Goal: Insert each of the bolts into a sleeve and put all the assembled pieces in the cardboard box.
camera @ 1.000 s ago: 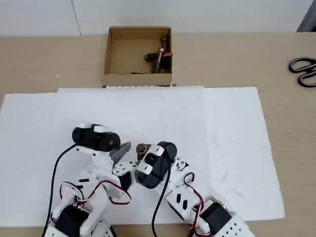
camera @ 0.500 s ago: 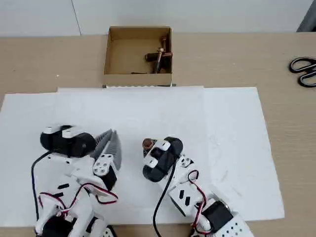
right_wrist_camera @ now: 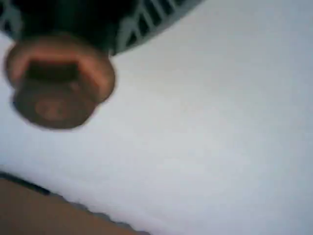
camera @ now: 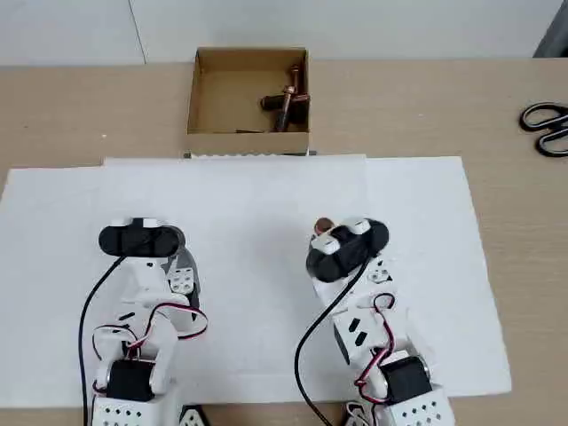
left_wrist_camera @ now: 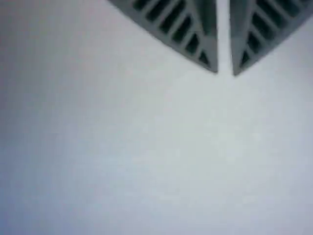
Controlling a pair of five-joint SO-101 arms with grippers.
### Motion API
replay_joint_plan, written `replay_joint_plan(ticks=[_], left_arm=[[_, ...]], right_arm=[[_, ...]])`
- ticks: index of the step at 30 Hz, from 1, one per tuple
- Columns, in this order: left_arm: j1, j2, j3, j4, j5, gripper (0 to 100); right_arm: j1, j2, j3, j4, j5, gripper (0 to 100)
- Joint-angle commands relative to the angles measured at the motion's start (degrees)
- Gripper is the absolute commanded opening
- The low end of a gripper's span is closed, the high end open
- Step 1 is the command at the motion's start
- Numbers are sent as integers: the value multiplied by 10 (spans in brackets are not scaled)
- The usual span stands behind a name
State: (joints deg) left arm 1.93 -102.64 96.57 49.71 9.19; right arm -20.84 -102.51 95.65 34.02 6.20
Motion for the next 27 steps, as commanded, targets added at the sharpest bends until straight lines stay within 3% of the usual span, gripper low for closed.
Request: replay_joint_plan(ticks=[1, 22, 27], left_arm=[[-1, -1, -1, -14, -33, 5], [-4, -1, -19, 48, -48, 6], [-33, -1, -19, 48, -18, 6]], right_arm=[[25, -9, 8, -21, -9, 2], [27, -5, 8, -19, -54, 2], [27, -9, 8, -20, -54, 2]])
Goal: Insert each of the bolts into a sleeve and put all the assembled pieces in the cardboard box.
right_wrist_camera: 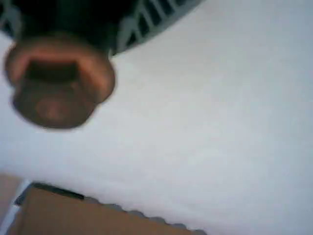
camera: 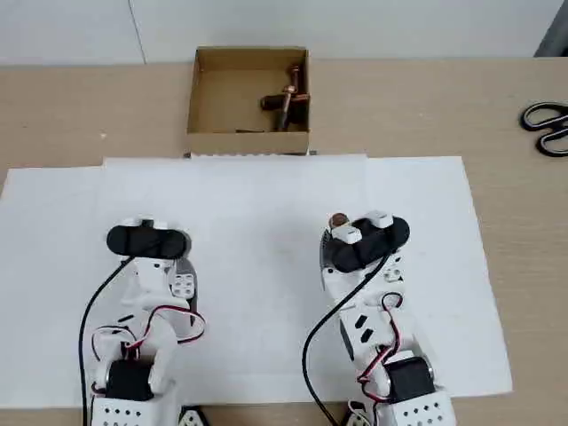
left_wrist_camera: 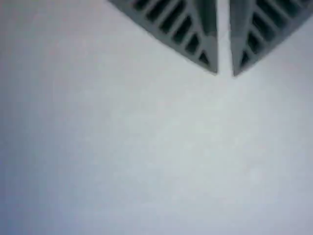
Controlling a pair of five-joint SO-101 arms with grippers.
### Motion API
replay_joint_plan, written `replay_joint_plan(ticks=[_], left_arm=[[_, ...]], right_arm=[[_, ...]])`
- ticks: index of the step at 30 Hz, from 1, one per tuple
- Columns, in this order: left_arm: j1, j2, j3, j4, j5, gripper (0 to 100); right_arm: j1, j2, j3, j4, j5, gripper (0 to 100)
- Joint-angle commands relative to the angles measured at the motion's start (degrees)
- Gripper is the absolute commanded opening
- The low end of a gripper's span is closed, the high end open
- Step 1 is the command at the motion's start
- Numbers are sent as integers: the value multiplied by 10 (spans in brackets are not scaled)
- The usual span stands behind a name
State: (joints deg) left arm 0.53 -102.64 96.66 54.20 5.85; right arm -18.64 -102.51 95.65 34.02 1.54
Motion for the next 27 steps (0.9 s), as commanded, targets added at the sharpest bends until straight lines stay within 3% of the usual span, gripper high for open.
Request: replay_joint_plan(ticks=[1, 5, 21, 27], left_arm=[[-28, -1, -20, 4, 29, 6], [-59, -1, -20, 4, 62, 6], [-39, -1, -19, 0, 63, 6], [-39, -1, -19, 0, 63, 6]], right_arm=[[5, -9, 7, -20, -7, 2], [5, -8, 8, -20, -7, 2], [4, -9, -3, -22, -9, 2], [3, -2, -84, -20, -90, 2]])
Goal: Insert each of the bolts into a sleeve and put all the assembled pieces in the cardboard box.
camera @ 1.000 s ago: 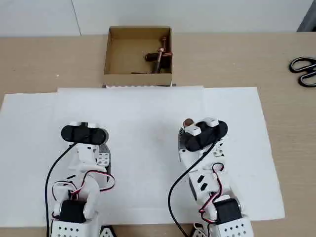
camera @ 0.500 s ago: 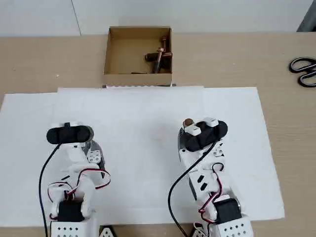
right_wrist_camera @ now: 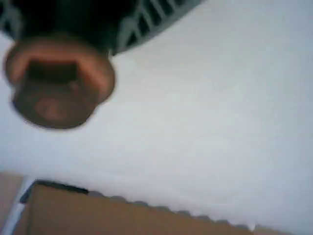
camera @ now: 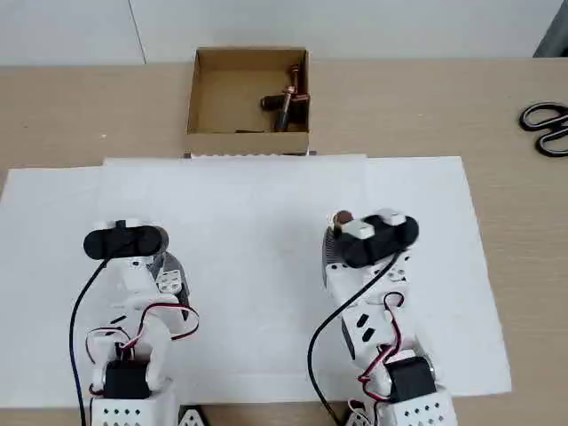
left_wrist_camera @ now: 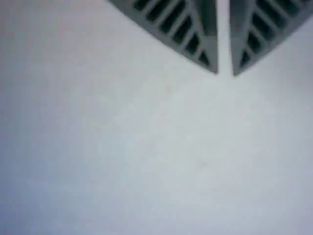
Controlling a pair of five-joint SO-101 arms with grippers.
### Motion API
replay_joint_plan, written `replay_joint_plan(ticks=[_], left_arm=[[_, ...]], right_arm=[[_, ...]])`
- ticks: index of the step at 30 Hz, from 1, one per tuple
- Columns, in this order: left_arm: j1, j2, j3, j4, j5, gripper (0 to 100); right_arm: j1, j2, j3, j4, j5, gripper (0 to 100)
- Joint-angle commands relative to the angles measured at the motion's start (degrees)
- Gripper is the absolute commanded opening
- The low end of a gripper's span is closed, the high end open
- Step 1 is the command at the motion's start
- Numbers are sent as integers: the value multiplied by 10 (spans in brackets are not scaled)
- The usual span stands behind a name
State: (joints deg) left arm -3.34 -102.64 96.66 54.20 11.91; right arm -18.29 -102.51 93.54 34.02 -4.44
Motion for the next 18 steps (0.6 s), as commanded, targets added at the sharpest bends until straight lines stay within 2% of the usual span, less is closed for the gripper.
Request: replay_joint_plan(ticks=[1, 8, 18], left_arm=[[0, -1, -19, 0, 3, 6], [0, -1, -19, 0, 3, 6], [0, -1, -19, 0, 3, 6]], right_arm=[[0, -1, -74, -20, -31, 2], [0, 54, -149, -32, -14, 2], [-2, 405, -327, -153, -44, 2]])
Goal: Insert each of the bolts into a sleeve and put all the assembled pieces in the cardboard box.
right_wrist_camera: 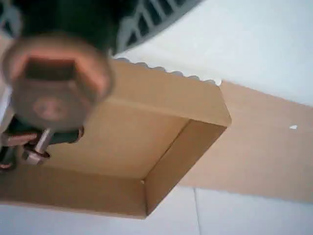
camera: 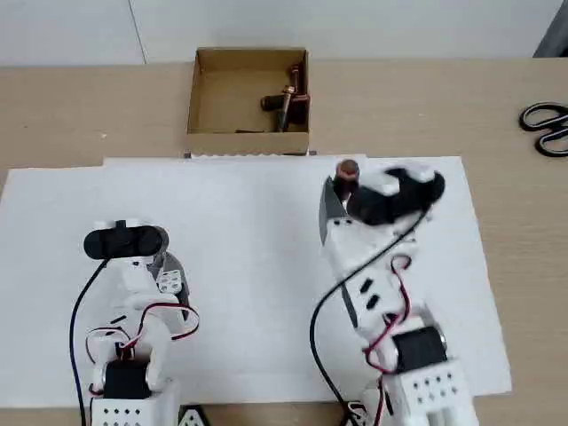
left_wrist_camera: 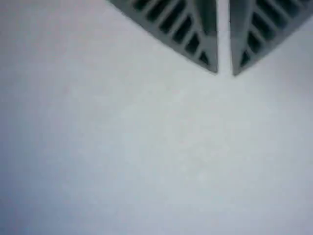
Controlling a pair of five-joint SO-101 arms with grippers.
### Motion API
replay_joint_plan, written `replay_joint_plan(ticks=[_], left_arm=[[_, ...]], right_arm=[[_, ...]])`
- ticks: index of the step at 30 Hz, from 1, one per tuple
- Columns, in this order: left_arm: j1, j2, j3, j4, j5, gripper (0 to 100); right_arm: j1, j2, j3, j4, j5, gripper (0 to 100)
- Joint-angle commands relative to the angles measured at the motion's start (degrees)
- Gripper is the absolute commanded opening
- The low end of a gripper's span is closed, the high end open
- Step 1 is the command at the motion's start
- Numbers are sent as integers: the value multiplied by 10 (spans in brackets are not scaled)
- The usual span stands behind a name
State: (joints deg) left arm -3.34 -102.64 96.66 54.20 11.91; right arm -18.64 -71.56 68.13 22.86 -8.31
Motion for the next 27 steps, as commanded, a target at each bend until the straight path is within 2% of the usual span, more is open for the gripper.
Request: replay_joint_plan(ticks=[1, 7, 18, 22, 27], left_arm=[[0, -1, -19, 0, 3, 6], [0, -1, -19, 0, 3, 6], [0, -1, -19, 0, 3, 6], [0, -1, -19, 0, 3, 6], [0, -1, -19, 0, 3, 6]], right_arm=[[1, 129, -91, -53, -4, 2], [1, 297, -185, -97, -4, 2], [2, 490, -323, -142, -4, 3], [3, 580, -413, -150, -2, 3], [4, 695, -550, -151, 38, 3]])
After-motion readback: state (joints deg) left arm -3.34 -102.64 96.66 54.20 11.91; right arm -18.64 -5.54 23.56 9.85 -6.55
